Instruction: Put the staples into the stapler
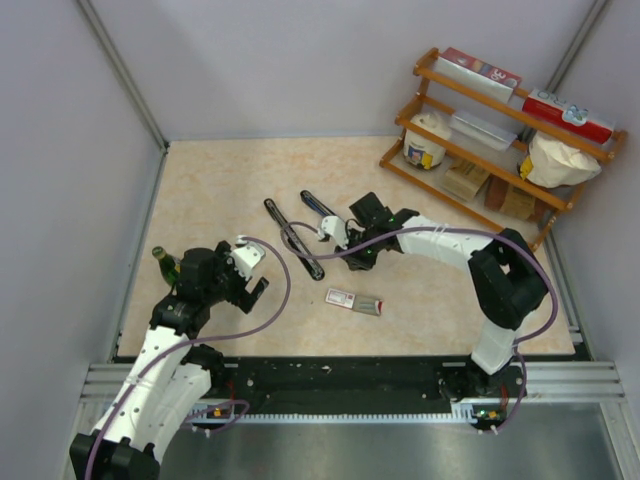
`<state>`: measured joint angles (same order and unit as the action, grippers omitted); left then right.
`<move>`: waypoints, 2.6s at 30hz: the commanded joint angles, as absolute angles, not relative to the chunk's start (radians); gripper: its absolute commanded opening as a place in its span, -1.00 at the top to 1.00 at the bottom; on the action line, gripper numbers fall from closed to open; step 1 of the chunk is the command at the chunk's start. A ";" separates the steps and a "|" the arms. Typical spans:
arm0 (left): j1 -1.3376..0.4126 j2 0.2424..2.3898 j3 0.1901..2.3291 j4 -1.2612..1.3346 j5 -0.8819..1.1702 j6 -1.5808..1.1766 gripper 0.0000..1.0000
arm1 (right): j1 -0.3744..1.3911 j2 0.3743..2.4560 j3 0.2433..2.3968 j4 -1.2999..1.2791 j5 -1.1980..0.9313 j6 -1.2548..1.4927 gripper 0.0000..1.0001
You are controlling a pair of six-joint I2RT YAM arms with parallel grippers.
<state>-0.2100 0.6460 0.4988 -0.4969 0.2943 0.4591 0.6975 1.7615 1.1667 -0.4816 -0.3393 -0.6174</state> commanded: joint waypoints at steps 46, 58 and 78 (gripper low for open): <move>-0.204 0.678 0.483 -0.420 0.241 0.460 -0.98 | 0.907 1.919 1.388 -0.121 0.031 0.265 0.63; -0.204 0.672 0.483 -0.422 0.241 0.460 -0.97 | 0.914 1.931 1.390 -0.127 0.026 0.279 0.63; -0.204 0.673 0.482 -0.422 0.242 0.460 -0.98 | 0.904 1.953 1.370 -0.127 0.028 0.291 0.64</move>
